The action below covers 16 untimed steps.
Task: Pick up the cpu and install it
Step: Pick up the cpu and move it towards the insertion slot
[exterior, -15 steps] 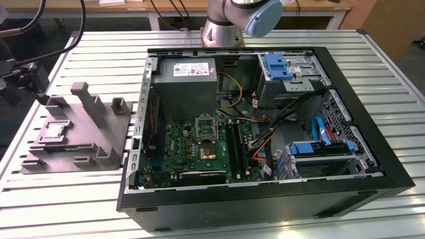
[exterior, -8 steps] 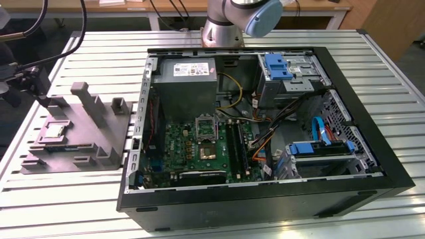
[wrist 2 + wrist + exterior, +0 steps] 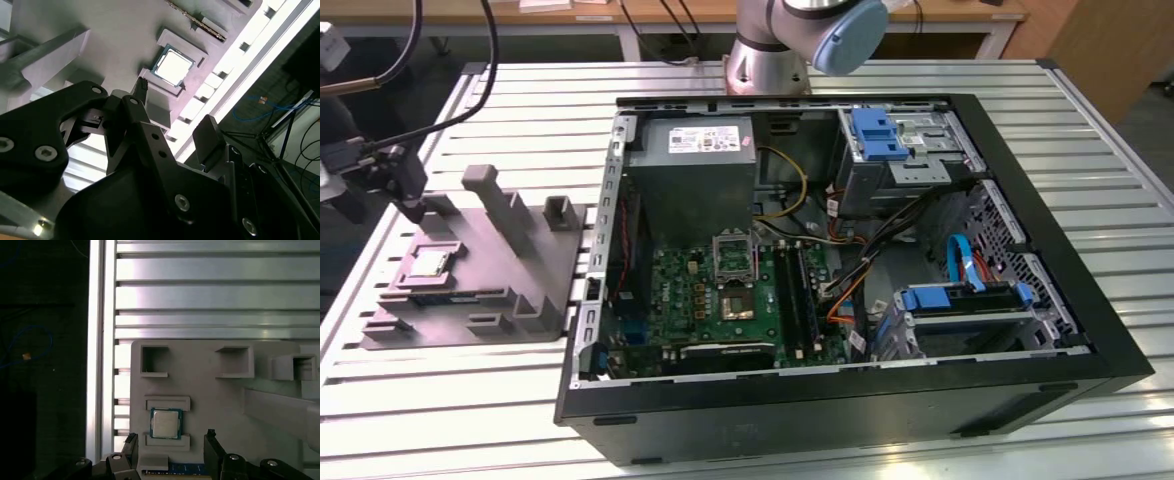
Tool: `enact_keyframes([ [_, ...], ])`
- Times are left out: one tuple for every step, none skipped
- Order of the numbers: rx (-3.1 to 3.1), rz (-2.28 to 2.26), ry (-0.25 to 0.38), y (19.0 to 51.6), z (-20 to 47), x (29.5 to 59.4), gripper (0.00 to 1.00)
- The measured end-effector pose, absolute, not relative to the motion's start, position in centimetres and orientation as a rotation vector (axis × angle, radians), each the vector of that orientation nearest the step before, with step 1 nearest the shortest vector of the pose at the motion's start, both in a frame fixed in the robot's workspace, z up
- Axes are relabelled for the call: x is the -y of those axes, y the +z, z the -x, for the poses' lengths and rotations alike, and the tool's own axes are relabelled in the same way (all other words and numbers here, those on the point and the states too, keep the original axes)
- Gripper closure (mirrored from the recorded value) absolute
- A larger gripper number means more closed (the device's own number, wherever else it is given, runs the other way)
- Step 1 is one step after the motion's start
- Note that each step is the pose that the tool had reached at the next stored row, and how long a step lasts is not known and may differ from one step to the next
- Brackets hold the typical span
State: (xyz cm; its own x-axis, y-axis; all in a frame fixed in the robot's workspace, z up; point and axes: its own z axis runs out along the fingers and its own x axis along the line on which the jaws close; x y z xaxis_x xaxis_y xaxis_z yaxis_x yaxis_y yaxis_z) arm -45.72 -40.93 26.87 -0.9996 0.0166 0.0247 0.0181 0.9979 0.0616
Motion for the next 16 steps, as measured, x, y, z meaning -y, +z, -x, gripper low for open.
enact_keyframes([
  [3.116,0.027,-0.097,26.7,45.7,40.9,0.37],
  [3.116,0.027,-0.097,26.5,45.7,40.9,0.37],
  [3.116,0.027,-0.097,26.3,45.8,40.9,0.37],
  [3.116,0.027,-0.097,26.1,45.8,40.9,0.37],
  [3.116,0.027,-0.097,26.0,45.8,40.9,0.37],
  [3.116,0.027,-0.097,25.8,45.8,40.9,0.37],
  [3.116,0.027,-0.097,25.6,45.8,40.9,0.37],
  [3.116,0.027,-0.097,25.5,45.8,40.9,0.37],
  [3.116,0.027,-0.097,25.3,45.8,40.9,0.37],
  [3.116,0.027,-0.097,25.2,45.8,40.9,0.37],
  [3.116,0.027,-0.097,25.1,45.8,41.0,0.37],
  [3.116,0.027,-0.097,25.0,45.8,41.0,0.37],
  [3.116,0.027,-0.097,24.9,45.8,41.0,0.37],
  [3.116,0.027,-0.097,24.9,45.8,41.0,0.37],
  [3.116,0.027,-0.097,24.9,45.8,41.0,0.37],
  [3.116,0.027,-0.097,24.9,45.8,41.0,0.37],
])
